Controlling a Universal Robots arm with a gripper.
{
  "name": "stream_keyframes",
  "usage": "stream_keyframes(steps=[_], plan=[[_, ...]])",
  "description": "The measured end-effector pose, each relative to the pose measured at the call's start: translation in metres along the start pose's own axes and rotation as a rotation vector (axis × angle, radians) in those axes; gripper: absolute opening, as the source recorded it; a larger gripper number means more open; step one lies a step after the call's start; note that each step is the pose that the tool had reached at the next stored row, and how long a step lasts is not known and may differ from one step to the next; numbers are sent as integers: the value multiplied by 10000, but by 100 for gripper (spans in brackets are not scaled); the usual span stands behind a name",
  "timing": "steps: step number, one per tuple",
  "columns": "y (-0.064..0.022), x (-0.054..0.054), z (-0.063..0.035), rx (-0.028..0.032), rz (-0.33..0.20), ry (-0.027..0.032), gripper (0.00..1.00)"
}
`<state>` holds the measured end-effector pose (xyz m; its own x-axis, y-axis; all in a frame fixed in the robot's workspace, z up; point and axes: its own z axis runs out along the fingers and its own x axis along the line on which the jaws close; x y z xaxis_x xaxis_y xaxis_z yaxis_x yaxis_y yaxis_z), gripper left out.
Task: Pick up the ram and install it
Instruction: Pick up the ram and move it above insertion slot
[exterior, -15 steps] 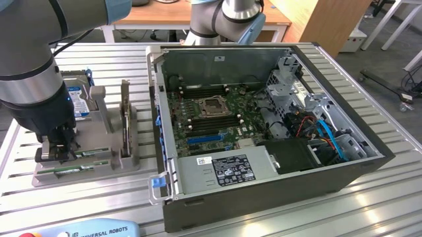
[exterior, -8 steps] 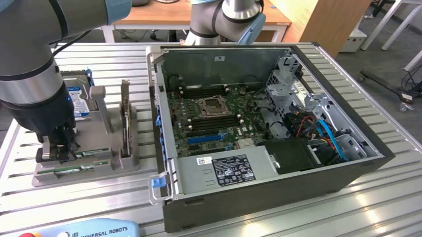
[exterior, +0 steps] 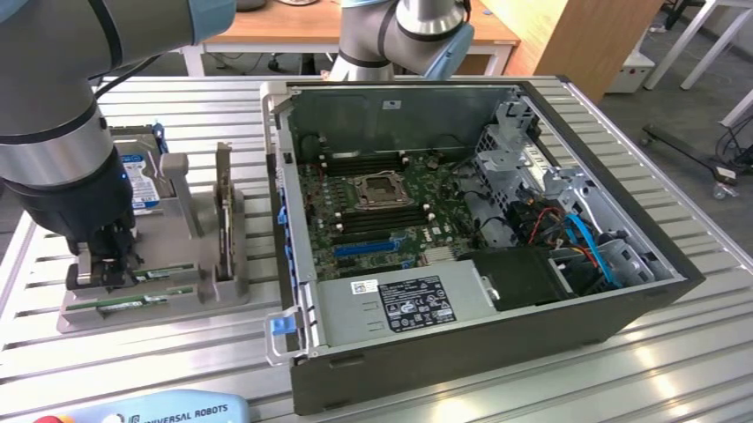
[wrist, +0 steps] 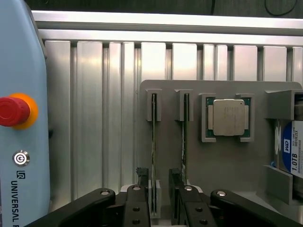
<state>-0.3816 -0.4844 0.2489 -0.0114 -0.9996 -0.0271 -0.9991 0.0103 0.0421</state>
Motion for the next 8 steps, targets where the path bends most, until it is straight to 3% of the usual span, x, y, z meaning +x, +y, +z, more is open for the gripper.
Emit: stream_keyframes(steps=[8], plan=[[-13,0,3,-2,-99,4,31]])
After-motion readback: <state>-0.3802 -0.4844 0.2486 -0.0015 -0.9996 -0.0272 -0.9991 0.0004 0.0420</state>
